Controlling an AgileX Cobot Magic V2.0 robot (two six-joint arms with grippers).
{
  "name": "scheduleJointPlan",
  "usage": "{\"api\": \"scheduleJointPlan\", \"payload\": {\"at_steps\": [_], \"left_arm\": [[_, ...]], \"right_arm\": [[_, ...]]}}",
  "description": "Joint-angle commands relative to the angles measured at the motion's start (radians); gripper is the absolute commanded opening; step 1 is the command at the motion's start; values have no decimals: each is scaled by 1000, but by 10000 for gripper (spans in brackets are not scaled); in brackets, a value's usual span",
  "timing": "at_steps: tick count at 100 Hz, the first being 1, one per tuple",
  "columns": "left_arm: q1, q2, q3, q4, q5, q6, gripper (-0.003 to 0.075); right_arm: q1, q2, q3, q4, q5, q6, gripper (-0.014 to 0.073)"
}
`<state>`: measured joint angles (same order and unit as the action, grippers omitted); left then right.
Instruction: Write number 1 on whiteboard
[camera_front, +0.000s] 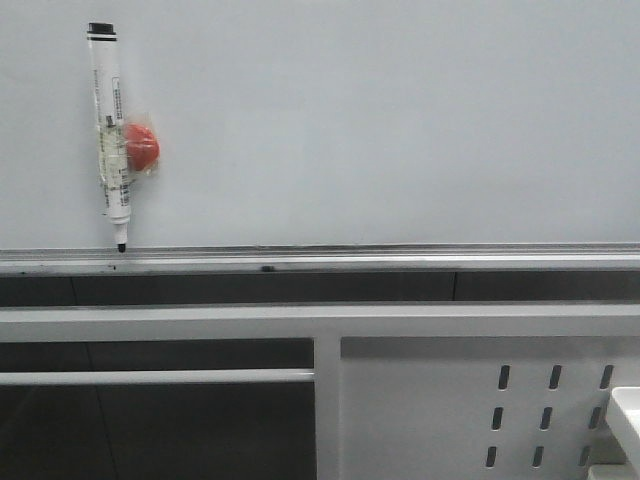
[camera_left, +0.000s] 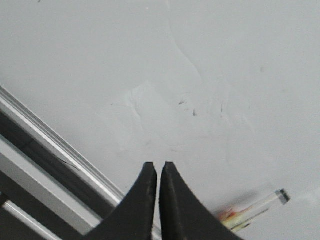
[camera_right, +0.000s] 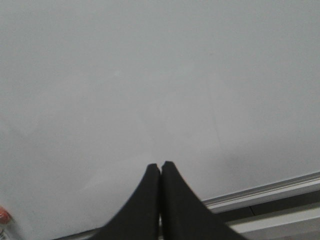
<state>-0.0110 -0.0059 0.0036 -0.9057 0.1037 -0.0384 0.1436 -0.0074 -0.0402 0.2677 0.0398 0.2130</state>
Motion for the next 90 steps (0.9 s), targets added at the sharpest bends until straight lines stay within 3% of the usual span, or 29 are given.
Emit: {"api": "scheduleJointPlan", "payload": {"at_steps": [1, 11, 17, 23, 36, 40, 54, 74, 85, 90], "left_arm": [[2, -22, 36, -143, -60, -5, -20], [0, -22, 15, -117, -22, 15, -18], [0, -22, -31, -83, 53, 103, 5], [0, -11, -97, -54, 131, 226, 71], [0, 80, -255, -49, 305, 493, 311], [0, 130, -300, -47, 344, 544, 340], [0, 333, -434, 52, 485, 730, 318], [-94, 476, -527, 269, 397, 763, 260], [-200, 534, -561, 528, 456, 720, 244], [-250, 561, -574, 667, 492, 566, 216]], "right_arm": [[-6, -22, -88, -7, 39, -27, -48], [-6, -10, -156, -58, 142, -72, -40], [-6, 12, -207, -58, 196, -117, 1], [-6, 41, -258, -58, 255, -177, 85], [-6, 139, -366, -58, 350, -299, 283], [-6, 176, -389, -58, 371, -310, 328], [-6, 279, -437, -56, 364, -319, 359], [-6, 322, -439, -54, 305, -319, 359], [-6, 322, -439, -54, 311, -327, 359], [-4, 322, -439, -54, 313, -328, 359]]}}
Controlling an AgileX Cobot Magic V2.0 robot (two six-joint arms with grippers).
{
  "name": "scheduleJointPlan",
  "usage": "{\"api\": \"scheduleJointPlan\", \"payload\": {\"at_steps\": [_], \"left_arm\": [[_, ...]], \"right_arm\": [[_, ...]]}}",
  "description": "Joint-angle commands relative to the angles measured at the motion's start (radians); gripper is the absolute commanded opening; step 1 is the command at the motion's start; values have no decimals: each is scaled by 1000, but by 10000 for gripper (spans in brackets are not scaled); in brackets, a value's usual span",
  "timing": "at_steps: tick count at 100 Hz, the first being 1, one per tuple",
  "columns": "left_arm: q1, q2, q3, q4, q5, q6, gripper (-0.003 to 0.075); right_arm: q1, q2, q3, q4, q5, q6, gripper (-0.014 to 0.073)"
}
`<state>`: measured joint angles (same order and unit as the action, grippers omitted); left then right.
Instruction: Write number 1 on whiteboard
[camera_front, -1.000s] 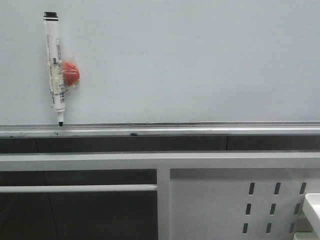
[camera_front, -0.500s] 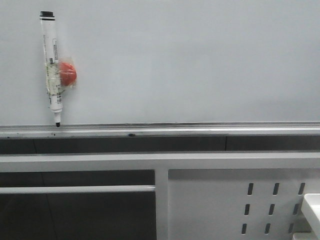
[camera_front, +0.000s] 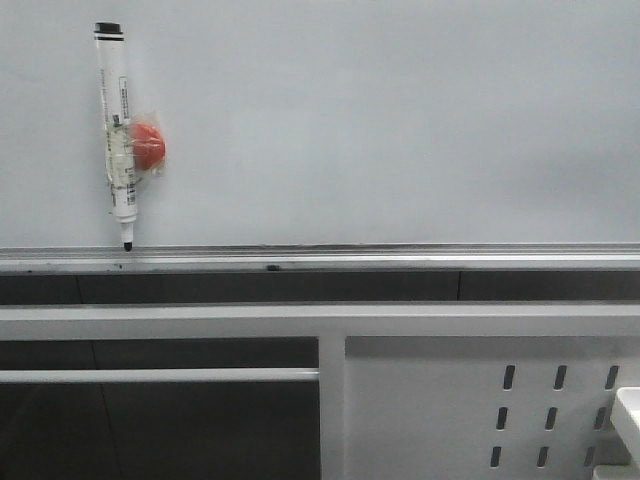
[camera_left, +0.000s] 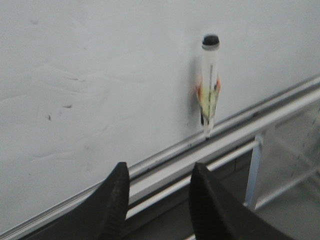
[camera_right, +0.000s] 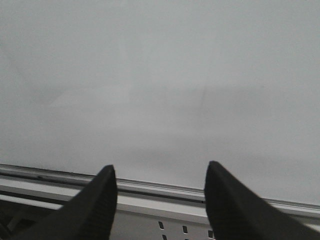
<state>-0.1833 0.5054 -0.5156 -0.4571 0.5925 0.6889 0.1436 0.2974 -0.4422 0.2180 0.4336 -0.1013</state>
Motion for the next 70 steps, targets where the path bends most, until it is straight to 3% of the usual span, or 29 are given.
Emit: {"api": "scheduleJointPlan", "payload": {"at_steps": [1, 7, 15, 22, 37, 50, 70], "left_arm": [[-85, 58, -58, 272, 10, -187, 211], [-145, 95, -73, 467, 89, -410, 178], [-204, 137, -78, 586, 150, -516, 175], [-255, 142, -76, 514, 92, -516, 175], [-386, 140, -36, 271, -231, -514, 179], [-492, 182, 16, 271, -372, -514, 185], [-584, 277, 25, 280, -427, -514, 412]], "right_arm": [[-1, 18, -37, -4, -81, -14, 359], [9, 18, -37, -4, -79, -25, 359], [34, 18, -37, -4, -57, -77, 359], [60, 18, -37, -4, -41, -117, 359], [94, 18, -37, -6, -12, -127, 359], [96, 18, -37, -6, 14, -127, 359], [96, 18, -37, -8, 22, -127, 359]]}}
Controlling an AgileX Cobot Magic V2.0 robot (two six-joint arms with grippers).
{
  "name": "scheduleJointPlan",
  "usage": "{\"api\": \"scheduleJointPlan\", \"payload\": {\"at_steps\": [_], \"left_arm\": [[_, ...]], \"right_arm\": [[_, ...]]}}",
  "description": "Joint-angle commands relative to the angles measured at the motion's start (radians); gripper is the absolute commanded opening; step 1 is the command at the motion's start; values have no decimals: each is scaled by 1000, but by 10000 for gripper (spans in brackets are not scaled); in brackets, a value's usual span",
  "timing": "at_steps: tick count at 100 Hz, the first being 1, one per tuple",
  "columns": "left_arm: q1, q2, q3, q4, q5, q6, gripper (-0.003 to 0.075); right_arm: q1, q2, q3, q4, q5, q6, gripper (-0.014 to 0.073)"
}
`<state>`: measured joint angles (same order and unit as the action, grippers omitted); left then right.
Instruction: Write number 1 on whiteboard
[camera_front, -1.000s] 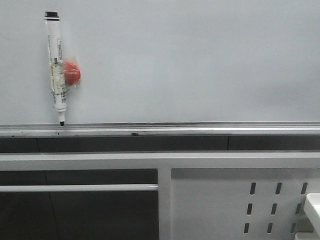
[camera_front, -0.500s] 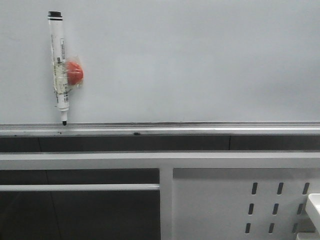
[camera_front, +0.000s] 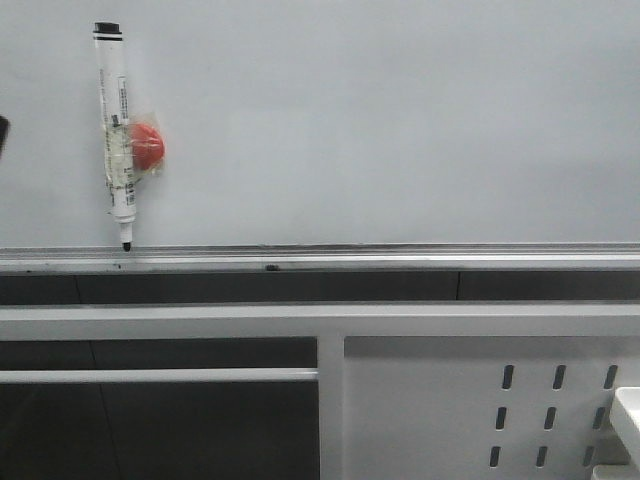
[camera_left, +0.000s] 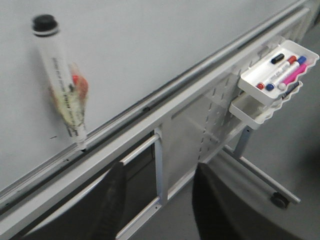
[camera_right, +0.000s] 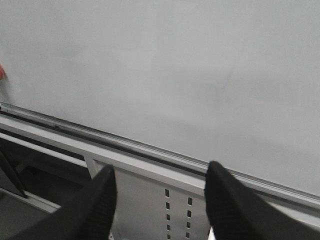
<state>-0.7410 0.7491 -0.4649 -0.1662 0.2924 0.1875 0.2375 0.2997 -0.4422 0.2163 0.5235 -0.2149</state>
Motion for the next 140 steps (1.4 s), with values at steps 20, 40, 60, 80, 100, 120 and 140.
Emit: {"api": "scheduleJointPlan", "payload": {"at_steps": [20, 40, 60, 80, 100, 120, 140], "left_arm": [[5, 129, -22, -112, -292, -24, 379], [14, 265, -22, -143, -395, -24, 347], [14, 358, -22, -233, -475, -21, 347], [14, 365, -22, -246, -505, -12, 347], [14, 352, -24, -252, -325, -12, 348], [14, 258, -24, -185, -309, -12, 347], [14, 148, -24, -33, -239, -12, 347]], "right_arm": [[2, 15, -37, -9, -67, -13, 359], [2, 15, -37, -42, -67, -13, 359], [2, 15, -37, -43, -67, -13, 359], [2, 15, -37, -43, -67, -13, 359], [2, 15, -37, -43, -67, -13, 359], [2, 15, -37, -43, -67, -13, 359], [2, 15, -37, -43, -67, -13, 359]]}}
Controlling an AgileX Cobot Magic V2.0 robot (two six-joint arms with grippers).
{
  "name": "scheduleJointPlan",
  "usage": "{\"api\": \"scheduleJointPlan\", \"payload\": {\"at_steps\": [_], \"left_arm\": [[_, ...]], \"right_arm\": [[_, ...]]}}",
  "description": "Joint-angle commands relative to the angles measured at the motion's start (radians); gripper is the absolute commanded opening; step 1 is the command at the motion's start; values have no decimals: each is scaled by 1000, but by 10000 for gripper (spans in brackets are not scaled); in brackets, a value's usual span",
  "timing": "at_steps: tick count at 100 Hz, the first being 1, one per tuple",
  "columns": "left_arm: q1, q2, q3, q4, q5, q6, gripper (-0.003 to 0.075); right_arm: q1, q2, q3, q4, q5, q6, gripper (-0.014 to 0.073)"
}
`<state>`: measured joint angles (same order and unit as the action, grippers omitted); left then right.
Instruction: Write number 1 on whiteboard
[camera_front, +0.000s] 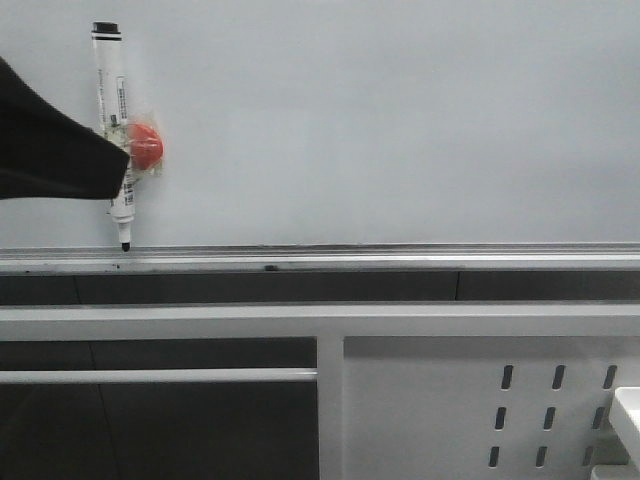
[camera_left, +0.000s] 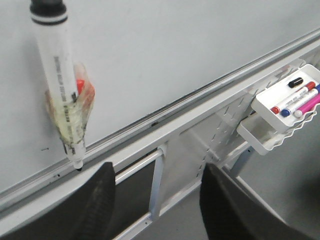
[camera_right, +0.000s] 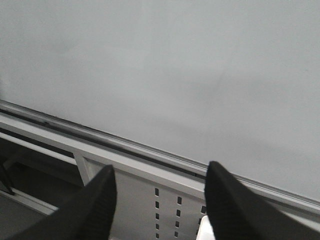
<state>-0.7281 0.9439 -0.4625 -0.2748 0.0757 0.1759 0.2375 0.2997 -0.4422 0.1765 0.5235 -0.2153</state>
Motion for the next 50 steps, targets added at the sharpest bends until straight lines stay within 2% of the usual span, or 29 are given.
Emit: {"api": "scheduleJointPlan", "payload": {"at_steps": [1, 25, 39, 50], "left_arm": [[2, -51, -26, 85, -20, -1, 347], [20, -47, -26, 111, -47, -1, 348], [98, -8, -26, 100, -64, -1, 348], [170, 11, -26, 23, -109, -1, 349]], "right_arm": [[2, 15, -37, -3, -67, -13, 359], [2, 17, -37, -3, -75, -13, 359], [2, 17, -37, -3, -75, -13, 359], [2, 17, -37, -3, -75, -13, 359]]}}
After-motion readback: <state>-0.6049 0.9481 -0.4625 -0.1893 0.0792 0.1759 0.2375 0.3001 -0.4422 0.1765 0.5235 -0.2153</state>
